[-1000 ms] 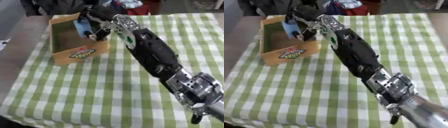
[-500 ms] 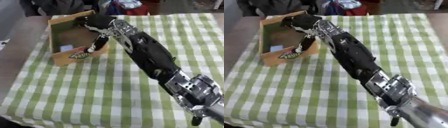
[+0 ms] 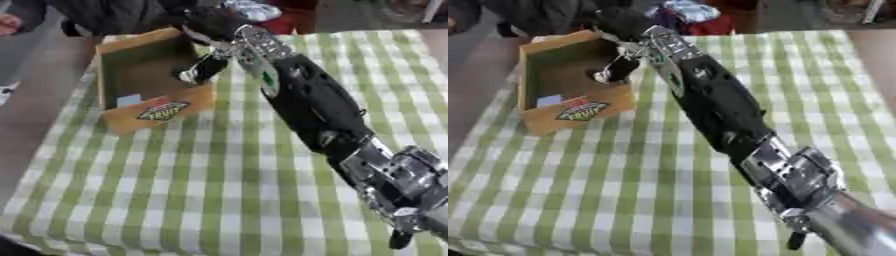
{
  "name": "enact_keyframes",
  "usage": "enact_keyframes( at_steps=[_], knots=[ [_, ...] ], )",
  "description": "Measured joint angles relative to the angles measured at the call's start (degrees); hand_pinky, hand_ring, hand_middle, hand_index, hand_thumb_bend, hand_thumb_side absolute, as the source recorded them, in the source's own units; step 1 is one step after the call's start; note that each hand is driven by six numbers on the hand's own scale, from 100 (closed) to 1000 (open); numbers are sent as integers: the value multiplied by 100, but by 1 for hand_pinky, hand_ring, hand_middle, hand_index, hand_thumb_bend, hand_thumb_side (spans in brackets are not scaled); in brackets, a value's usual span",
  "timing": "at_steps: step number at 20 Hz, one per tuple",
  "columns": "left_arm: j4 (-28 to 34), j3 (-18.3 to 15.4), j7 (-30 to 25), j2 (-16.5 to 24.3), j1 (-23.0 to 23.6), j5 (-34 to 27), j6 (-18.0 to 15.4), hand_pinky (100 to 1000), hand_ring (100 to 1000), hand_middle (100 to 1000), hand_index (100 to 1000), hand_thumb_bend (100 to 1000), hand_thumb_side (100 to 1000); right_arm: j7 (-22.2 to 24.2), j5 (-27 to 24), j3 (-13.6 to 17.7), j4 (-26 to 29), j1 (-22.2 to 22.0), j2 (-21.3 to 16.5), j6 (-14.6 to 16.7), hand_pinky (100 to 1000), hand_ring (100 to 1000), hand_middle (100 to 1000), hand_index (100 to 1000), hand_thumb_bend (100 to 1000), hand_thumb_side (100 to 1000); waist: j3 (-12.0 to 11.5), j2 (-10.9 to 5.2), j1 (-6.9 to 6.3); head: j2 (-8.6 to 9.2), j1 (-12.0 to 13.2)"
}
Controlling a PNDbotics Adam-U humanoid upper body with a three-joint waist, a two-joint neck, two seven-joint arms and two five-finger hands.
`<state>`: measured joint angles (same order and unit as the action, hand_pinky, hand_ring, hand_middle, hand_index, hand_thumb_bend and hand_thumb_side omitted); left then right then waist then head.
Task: Pick up objects on the table and place them in the box.
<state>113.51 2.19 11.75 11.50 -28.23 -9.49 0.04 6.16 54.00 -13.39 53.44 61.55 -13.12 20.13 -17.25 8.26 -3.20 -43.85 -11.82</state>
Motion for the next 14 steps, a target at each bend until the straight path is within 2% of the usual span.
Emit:
enact_keyframes(
  at_steps=[1, 2, 6, 7, 8, 11, 14],
  knots=[
    [0, -1, 9, 1, 7, 3, 1, 653, 597, 614, 821, 203, 646, -14, -346, 66, 73, 0, -89, -114, 669, 806, 873, 935, 100, 436, 27, -12, -9, 0, 23],
    [0, -3, 20, 3, 20, 11, 4, 653, 597, 614, 821, 204, 646, -31, -718, 141, 159, 0, -175, -243, 664, 804, 867, 933, 205, 328, 62, -24, -20, 0, 52],
    [1, -27, 68, 9, 101, 44, 21, 653, 597, 613, 821, 206, 645, -132, -2358, 459, 520, -56, -547, -758, 650, 801, 864, 930, 157, 335, 213, -59, -48, 0, 165],
    [1, -36, 75, 13, 115, 47, 25, 653, 597, 613, 821, 206, 646, -166, -2754, 533, 589, -88, -640, -871, 643, 798, 864, 930, 110, 336, 246, -62, -56, 0, 187],
    [1, -38, 82, 26, 132, 50, 31, 653, 597, 613, 821, 206, 646, -209, -3156, 619, 630, -121, -722, -984, 641, 799, 865, 929, 100, 335, 277, -66, -64, 0, 209],
    [1, -47, 110, 54, 183, 63, 44, 653, 597, 613, 821, 207, 645, -370, -4318, 861, 668, -242, -971, -1286, 637, 800, 865, 928, 100, 345, 358, -82, -70, 0, 261],
    [2, -76, 143, 57, 221, 100, 48, 655, 598, 613, 821, 205, 644, -572, -5234, 1034, 773, -433, -1188, -1461, 637, 800, 865, 926, 100, 357, 457, -82, -70, 0, 315]
  ],
)
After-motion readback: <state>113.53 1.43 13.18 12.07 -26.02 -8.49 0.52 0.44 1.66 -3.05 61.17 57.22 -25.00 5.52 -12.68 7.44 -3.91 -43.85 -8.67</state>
